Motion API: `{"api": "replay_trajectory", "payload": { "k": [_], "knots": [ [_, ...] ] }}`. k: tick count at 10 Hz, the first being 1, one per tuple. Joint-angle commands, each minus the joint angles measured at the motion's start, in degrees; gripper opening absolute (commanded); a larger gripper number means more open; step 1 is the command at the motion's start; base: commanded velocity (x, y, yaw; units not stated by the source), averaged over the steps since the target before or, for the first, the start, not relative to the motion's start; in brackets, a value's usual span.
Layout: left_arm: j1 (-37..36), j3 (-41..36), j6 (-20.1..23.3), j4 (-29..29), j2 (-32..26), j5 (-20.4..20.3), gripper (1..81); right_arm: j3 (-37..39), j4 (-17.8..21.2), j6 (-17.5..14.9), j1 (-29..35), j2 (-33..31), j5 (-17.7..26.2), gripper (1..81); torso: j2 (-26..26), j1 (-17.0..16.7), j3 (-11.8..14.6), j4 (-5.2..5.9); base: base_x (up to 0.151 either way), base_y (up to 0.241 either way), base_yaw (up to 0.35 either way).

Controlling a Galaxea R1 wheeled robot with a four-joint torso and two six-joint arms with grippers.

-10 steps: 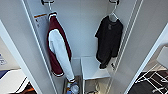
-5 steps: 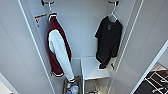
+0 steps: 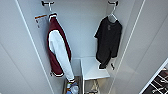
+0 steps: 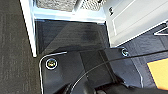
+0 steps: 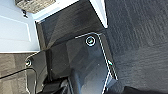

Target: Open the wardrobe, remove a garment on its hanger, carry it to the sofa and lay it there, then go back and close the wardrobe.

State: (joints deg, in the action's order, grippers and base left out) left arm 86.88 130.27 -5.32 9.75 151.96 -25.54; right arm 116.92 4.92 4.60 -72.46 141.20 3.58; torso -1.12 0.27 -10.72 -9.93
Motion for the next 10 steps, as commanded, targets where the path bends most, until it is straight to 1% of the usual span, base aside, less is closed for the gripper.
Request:
{"api": "replay_trajectory", "payload": {
  "k": [1,2,3,5,6,7,8,10],
  "knots": [
    [2.02,11.83,-0.05,-0.18,9.49,7.52,81.1,8.39,0.97,-0.29,-5.98,8.32,-0.32,81.1,0.0,0.0,0.0,0.0,0.0,0.0,0.0],
    [2.11,16.05,0.04,1.13,12.13,7.52,81.1,9.89,-0.61,-0.55,-7.66,10.34,-2.17,81.1,-0.02,-0.02,0.02,0.0,0.0,0.0,0.0],
    [2.11,19.4,0.04,1.85,14.42,8.4,81.1,11.47,-2.28,-0.55,-9.15,12.27,-2.97,81.1,-0.05,-0.04,0.02,0.0,0.0,0.0,0.0],
    [2.11,23.45,0.04,2.29,17.85,11.3,81.1,15.07,-4.66,-0.64,-11.26,15.89,-3.75,81.1,-0.05,-0.06,0.05,0.0,0.0,0.0,0.0],
    [2.2,23.81,0.3,2.37,18.82,12.35,81.1,17.09,-6.41,-0.64,-12.49,17.81,-4.81,81.1,-0.06,-0.09,0.07,0.0,0.0,0.0,0.0],
    [2.12,23.72,0.31,2.64,19.35,13.32,81.1,19.63,-8.0,-0.64,-13.37,20.1,-4.9,81.1,-0.09,-0.11,0.09,0.0,0.0,0.0,0.0],
    [2.2,23.81,0.56,2.64,19.88,13.41,81.1,22.88,-8.88,-0.64,-14.25,22.56,-4.9,81.1,-0.09,-0.13,0.09,0.0,0.0,0.0,0.0],
    [2.2,23.81,1.45,2.64,20.76,14.9,81.1,30.54,-9.14,-0.64,-15.31,27.75,-4.9,81.1,-0.11,-0.15,0.11,0.0,0.0,0.0,0.0]
  ]
}}
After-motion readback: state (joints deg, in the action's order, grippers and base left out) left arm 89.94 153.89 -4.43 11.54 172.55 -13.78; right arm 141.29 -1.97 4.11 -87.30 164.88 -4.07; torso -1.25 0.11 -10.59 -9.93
